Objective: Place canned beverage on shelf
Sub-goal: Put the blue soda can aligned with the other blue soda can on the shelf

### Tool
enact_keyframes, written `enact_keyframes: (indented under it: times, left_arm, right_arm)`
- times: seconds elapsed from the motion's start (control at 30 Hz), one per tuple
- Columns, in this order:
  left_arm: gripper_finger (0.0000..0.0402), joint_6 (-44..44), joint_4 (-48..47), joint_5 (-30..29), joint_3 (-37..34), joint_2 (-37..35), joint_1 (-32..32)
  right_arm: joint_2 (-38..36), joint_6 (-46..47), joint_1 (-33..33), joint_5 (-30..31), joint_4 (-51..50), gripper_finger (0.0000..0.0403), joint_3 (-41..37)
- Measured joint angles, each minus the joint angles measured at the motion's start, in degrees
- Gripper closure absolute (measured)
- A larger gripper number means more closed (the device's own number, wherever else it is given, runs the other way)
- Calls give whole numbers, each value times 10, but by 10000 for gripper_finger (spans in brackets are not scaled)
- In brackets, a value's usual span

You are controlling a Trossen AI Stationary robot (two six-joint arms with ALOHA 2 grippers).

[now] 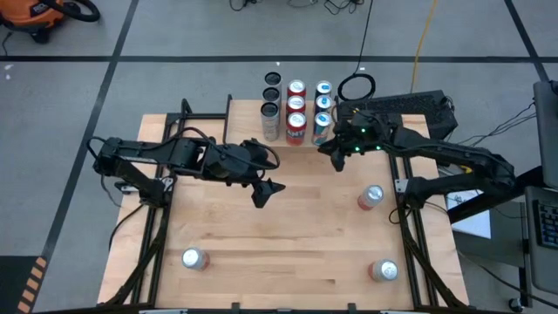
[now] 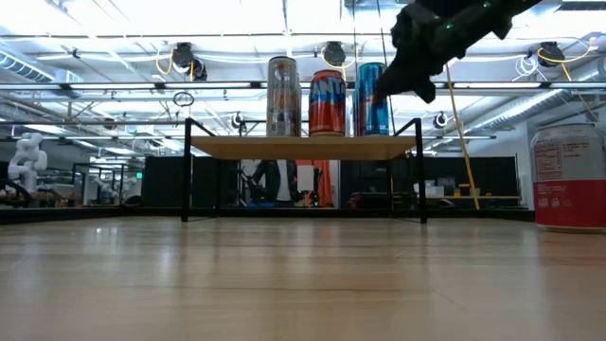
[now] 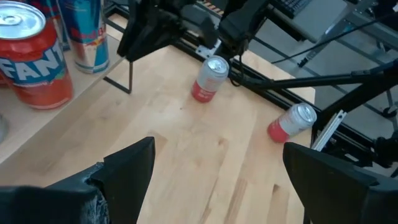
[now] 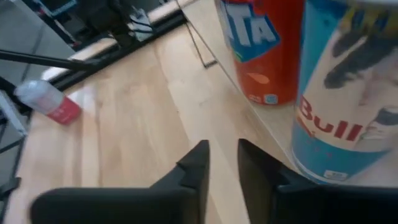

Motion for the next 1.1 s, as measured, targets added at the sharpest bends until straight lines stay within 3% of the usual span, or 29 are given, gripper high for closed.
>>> enact_keyframes:
  times: [0.2, 0.63, 1.1]
  left_arm:
    - [45, 15, -2, 4, 0, 0, -1]
    - [45, 32, -58, 11, 0, 0, -5]
    - [45, 44, -60, 19, 0, 0, -5]
  right_arm:
    - [29, -5, 0, 39, 1, 399, 0]
    - [43, -3, -4, 99, 21, 402, 0]
    - [43, -4, -10, 116, 19, 403, 0]
